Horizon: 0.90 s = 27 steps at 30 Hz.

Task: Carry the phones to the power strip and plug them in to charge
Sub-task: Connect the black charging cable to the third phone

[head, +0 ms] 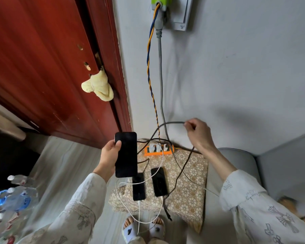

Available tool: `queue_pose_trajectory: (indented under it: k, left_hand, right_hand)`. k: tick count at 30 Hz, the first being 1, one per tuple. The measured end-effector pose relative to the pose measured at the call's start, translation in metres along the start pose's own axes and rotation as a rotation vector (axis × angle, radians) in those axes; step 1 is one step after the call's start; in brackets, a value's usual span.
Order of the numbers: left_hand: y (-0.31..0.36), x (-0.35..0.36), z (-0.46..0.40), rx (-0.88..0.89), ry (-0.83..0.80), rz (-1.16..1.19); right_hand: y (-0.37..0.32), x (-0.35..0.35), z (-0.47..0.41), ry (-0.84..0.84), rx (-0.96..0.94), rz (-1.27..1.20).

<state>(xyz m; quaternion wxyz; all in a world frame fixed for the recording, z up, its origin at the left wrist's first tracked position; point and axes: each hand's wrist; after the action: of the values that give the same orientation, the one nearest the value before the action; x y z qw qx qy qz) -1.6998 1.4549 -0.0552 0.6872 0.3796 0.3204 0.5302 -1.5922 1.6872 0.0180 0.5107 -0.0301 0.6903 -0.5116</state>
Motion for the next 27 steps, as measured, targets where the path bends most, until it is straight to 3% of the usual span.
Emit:
queue_pose_trajectory:
  k: [4,10,13,20,24,27]
  left_hand:
    - [-0.017,-0.007,-0.011,-0.071,0.085,-0.090]
    - [-0.014,-0.014,-0.016,-0.158,0.076,-0.035]
    - [-0.008,-0.018,-0.012,-0.152,-0.008,0.027]
    - [0.019,-0.012,0.013,0.103,-0.268,0.047]
    - [0.041,0.005,0.027,0.170,-0.475,0.071]
    - [0.050,0.014,0.037,0.194,-0.505,0.050]
  right_hand:
    - [-0.037,-0.019,-0.009,0.212,-0.201,-0.154]
    - [-0.053,-0.036,-0.010,0.269,-0.330,-0.043]
    - [-0.052,-0.033,-0.008,0.195,-0.262,0.041]
    - [-0.050,-0.005,0.013,-0.242,-0.286,-0.044]
    - [-0.059,0.008,0.012,-0.271,-0.271,-0.146]
    - [-0.060,0.012,0.008,-0.258,-0.289,-0.171]
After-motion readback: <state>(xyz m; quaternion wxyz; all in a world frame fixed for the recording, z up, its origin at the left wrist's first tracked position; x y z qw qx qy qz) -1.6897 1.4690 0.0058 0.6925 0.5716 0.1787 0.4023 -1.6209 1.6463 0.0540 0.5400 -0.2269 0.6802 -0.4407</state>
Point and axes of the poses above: each hand's wrist, its own z-axis away from the middle knuckle, its own x-axis out of the palm, y = z × x, and after that the axes turned 1 degree about y, right-handed
